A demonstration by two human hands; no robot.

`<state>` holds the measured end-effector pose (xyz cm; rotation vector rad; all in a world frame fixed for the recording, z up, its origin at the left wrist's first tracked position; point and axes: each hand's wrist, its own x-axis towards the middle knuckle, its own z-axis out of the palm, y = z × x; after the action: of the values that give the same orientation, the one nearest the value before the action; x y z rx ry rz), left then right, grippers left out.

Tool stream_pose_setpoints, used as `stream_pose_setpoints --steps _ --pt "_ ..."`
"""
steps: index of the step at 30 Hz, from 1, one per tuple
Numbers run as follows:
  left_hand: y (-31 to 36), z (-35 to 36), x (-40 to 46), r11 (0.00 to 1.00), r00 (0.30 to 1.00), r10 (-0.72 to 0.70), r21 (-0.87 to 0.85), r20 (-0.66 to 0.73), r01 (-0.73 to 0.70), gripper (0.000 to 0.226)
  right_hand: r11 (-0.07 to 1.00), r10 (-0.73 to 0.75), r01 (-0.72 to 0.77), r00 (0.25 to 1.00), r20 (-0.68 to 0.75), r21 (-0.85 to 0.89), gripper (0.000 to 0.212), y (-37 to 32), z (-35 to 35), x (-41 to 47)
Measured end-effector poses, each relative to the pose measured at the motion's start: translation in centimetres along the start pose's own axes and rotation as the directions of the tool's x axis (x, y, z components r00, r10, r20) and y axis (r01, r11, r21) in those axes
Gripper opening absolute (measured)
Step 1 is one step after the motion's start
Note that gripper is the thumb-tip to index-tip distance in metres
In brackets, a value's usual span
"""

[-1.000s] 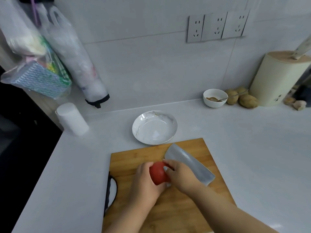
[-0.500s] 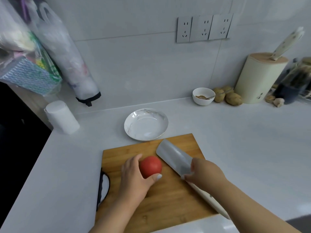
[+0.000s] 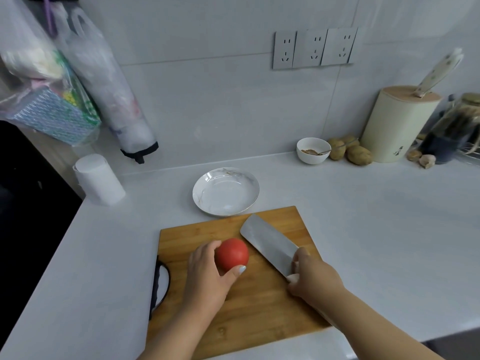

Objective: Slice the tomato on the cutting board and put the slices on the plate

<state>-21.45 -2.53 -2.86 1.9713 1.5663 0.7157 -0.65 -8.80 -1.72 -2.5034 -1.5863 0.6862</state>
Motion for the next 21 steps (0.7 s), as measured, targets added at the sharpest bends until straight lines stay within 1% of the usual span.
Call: stream_pose_setpoints --steps 2,4,8,11,12,14,15,17,18,19,21 --pt "-0.2 0.0 -0.1 1.000 1.000 -0.003 -0.008 -0.016 0.003 0.068 1.000 -0.012 0.012 1.000 -0.012 0.020 0.039 0.1 0.0 0.0" --pt "-0.3 0.1 -0.2 1.000 1.000 -0.008 -0.020 -0.029 0.008 0.063 0.999 -0.011 0.011 1.000 0.010 0.042 0.040 0.2 -0.2 0.0" --pt "-0.5 0.1 -0.4 0.999 0.999 -0.015 -0.042 -0.045 0.013 0.051 0.993 -0.023 0.019 0.999 0.033 0.115 0.031 0.4 -0.5 0.1" --pt "-0.5 -0.1 -0.5 0.999 0.997 0.010 -0.041 -0.074 -0.013 0.040 0.984 -0.017 0.015 1.000 0.008 0.177 0.038 0.5 -1.7 -0.5" --pt "-0.5 -0.1 -0.6 0.999 0.997 0.012 -0.049 -0.081 -0.016 0.038 0.977 -0.018 0.016 1.000 0.005 0.214 0.039 0.5 -2.2 -0.8" --pt "-0.6 -0.2 -0.6 0.998 0.995 0.020 -0.059 -0.101 -0.026 0.032 0.955 -0.061 0.049 0.998 0.032 0.292 0.030 0.5 -3.4 -1.3" --pt "-0.7 -0.2 -0.5 0.998 0.994 0.026 -0.059 -0.108 -0.032 0.030 0.937 -0.083 0.059 0.995 0.056 0.345 0.025 0.3 -4.0 -1.6" --pt "-0.8 -0.2 -0.5 0.997 0.992 0.041 -0.059 -0.116 -0.049 0.025 0.879 -0.105 0.042 0.989 0.107 0.475 0.021 -0.4 -5.0 -2.2" --pt "-0.8 -0.1 -0.4 0.997 0.992 0.051 -0.058 -0.119 -0.058 0.022 0.851 -0.117 0.034 0.985 0.126 0.523 0.028 -0.9 -5.4 -2.5" --pt "-0.8 -0.1 -0.3 0.996 0.991 0.056 -0.058 -0.123 -0.064 0.020 0.839 -0.120 0.022 0.982 0.145 0.544 0.040 -1.4 -5.7 -2.7" --pt "-0.7 -0.1 0.0 0.996 0.990 0.060 -0.060 -0.125 -0.068 0.017 0.837 -0.112 -0.003 0.978 0.176 0.547 0.053 -2.4 -6.2 -3.1"
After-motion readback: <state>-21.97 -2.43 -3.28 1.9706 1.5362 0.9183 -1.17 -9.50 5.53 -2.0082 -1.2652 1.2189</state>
